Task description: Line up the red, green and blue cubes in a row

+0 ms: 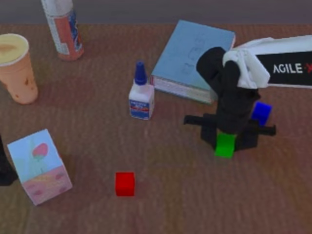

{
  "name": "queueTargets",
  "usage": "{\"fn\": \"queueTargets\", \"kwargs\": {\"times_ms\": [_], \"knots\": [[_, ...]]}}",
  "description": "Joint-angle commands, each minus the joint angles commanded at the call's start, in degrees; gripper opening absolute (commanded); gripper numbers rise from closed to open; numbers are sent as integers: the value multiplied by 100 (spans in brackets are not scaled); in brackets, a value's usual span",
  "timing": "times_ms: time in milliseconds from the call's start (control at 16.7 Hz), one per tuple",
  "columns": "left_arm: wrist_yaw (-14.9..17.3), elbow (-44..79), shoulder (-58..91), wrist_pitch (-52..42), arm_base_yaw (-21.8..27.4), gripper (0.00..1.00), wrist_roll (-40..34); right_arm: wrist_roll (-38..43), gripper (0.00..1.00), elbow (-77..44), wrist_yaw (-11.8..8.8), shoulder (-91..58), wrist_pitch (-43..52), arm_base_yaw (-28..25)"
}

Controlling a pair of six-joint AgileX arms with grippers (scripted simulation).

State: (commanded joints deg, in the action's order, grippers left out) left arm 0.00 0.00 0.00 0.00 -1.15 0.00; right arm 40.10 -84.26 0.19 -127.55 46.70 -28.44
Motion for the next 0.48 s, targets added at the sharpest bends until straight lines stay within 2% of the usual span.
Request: {"fn": "queueTargets", "kwargs": {"times_ms": [240,480], "knots": [[0,0,0,0,0,100,0,-39,0,-99,60,155,168,4],[0,0,0,0,0,100,0,-38,0,-537,60,452,990,-20]]}}
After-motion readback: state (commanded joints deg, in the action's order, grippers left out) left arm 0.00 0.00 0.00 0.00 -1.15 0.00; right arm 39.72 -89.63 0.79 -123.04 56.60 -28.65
